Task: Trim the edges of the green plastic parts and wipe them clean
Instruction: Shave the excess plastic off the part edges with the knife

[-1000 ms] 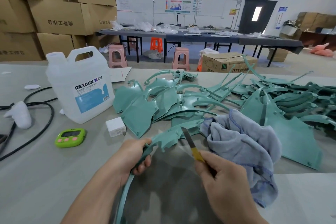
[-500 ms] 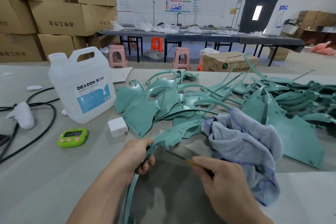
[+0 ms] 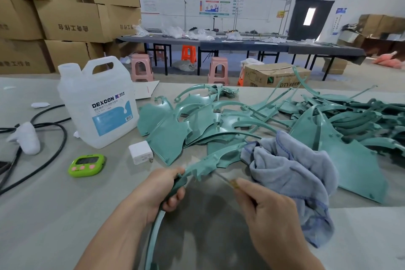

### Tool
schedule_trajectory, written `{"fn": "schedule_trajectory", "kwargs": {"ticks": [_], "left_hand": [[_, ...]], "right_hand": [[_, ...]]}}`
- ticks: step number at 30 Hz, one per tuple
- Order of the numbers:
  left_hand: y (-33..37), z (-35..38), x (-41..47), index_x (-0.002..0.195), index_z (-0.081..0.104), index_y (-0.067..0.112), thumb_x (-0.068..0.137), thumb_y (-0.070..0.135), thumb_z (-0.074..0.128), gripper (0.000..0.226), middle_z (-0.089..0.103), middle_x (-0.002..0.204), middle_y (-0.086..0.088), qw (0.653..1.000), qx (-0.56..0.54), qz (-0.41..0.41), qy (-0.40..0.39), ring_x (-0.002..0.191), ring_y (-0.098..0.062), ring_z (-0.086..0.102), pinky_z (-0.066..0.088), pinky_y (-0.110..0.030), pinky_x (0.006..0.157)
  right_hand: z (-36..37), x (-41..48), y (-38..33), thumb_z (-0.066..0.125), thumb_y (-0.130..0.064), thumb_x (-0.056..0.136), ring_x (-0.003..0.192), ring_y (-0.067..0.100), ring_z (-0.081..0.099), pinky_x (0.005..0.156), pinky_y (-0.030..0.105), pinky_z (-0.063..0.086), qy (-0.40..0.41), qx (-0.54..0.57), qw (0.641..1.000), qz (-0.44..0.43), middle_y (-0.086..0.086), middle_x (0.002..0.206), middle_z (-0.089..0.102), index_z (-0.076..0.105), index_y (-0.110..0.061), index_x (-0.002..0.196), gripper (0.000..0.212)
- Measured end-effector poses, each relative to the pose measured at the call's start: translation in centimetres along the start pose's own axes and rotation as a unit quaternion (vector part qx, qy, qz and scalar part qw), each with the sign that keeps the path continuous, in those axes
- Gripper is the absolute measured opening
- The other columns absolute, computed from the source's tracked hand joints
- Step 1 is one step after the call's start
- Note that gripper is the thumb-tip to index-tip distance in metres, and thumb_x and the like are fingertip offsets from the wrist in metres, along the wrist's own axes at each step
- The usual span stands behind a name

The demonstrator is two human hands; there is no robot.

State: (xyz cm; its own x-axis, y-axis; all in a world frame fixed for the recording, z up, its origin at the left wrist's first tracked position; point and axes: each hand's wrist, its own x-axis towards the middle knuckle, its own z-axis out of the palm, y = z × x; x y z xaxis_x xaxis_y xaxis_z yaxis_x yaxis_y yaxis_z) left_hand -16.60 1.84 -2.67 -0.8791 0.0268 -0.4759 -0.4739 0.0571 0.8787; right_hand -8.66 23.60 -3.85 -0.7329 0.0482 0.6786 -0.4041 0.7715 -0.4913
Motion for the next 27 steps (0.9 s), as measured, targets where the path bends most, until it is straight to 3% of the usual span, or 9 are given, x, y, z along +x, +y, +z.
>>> {"fn": "schedule_trajectory", "kwargs": {"ticks": [3,7,10,13,16,20,22,25,27], "left_hand": [[0.0,0.1,0.1,0.077,0.053,0.008,0.104,0.029,0.048,0.035,0.049,0.046,-0.008,1.000,-0.011,-0.007,0.003,0.027,-0.012,0.031,0.022,-0.011,0.033],[0.1,0.1,-0.1,0.079,0.054,0.008,0.104,0.029,0.048,0.033,0.049,0.047,-0.007,1.000,-0.012,-0.015,0.004,0.027,-0.012,0.032,0.022,-0.011,0.032],[0.3,0.1,-0.3,0.077,0.053,0.009,0.104,0.029,0.049,0.034,0.050,0.046,-0.007,1.000,-0.018,-0.008,0.009,0.027,-0.012,0.032,0.023,-0.011,0.033],[0.3,0.5,-0.6,0.076,0.055,0.009,0.104,0.029,0.050,0.034,0.053,0.048,-0.007,0.999,-0.039,0.006,0.016,0.029,-0.012,0.035,0.024,-0.013,0.032],[0.5,0.9,-1.0,0.083,0.058,0.005,0.103,0.026,0.048,0.031,0.058,0.055,-0.010,0.994,-0.105,0.029,0.004,0.035,-0.014,0.044,0.032,-0.018,0.032],[0.4,1.8,-1.7,0.080,0.072,0.003,0.083,0.032,0.062,0.031,0.072,0.075,-0.022,0.990,-0.127,0.064,0.014,0.055,-0.023,0.063,0.054,-0.027,0.052],[0.4,2.1,-2.0,0.080,0.077,0.005,0.067,0.036,0.068,0.035,0.075,0.086,-0.024,0.990,-0.115,0.071,0.043,0.064,-0.027,0.067,0.058,-0.041,0.067],[0.6,2.5,-2.1,0.078,0.076,0.006,0.061,0.040,0.066,0.040,0.075,0.084,-0.020,0.988,-0.064,0.101,0.095,0.067,-0.030,0.068,0.056,-0.046,0.066],[0.6,2.7,-2.1,0.075,0.076,0.008,0.059,0.046,0.065,0.043,0.075,0.079,-0.013,0.985,-0.031,0.113,0.129,0.077,-0.033,0.071,0.058,-0.052,0.074]], "right_hand": [[-0.1,0.3,0.4,0.077,-0.022,0.090,0.062,0.001,0.063,0.058,0.012,0.047,0.041,0.015,0.999,0.031,-0.011,0.071,0.070,0.075,-0.030,0.100,0.014],[0.3,0.1,0.0,0.069,-0.031,0.093,0.058,0.001,0.059,0.057,0.007,0.042,-0.011,0.005,1.000,-0.001,-0.007,0.068,0.065,0.068,-0.029,0.102,0.009],[0.0,0.6,0.2,0.063,-0.038,0.093,0.065,-0.009,0.061,0.061,-0.004,0.036,0.058,0.020,0.995,0.078,-0.021,0.055,0.060,0.079,-0.032,0.098,0.018],[-0.5,0.7,1.0,0.069,-0.030,0.093,0.061,-0.001,0.062,0.057,0.002,0.038,0.030,0.056,0.991,0.121,-0.020,0.057,0.063,0.077,-0.033,0.087,0.011],[-0.6,0.5,1.1,0.070,-0.022,0.094,0.053,0.006,0.060,0.053,0.009,0.040,-0.014,0.084,0.987,0.134,-0.013,0.058,0.066,0.069,-0.033,0.075,0.022],[-0.3,0.5,0.6,0.071,-0.020,0.093,0.051,0.005,0.058,0.053,0.010,0.040,-0.057,0.106,0.984,0.134,-0.010,0.057,0.066,0.066,-0.032,0.071,0.025],[0.0,0.3,0.3,0.069,-0.024,0.094,0.052,0.007,0.058,0.052,0.012,0.040,-0.090,0.099,0.983,0.126,-0.010,0.058,0.066,0.065,-0.032,0.075,0.021],[0.3,0.1,0.0,0.067,-0.028,0.095,0.052,0.008,0.057,0.052,0.016,0.042,-0.122,0.091,0.980,0.128,-0.009,0.057,0.064,0.066,-0.032,0.079,0.017],[0.6,0.0,-0.1,0.066,-0.029,0.096,0.055,0.011,0.056,0.056,0.024,0.044,-0.149,0.058,0.980,0.117,-0.007,0.058,0.061,0.064,-0.027,0.079,0.017]]}}
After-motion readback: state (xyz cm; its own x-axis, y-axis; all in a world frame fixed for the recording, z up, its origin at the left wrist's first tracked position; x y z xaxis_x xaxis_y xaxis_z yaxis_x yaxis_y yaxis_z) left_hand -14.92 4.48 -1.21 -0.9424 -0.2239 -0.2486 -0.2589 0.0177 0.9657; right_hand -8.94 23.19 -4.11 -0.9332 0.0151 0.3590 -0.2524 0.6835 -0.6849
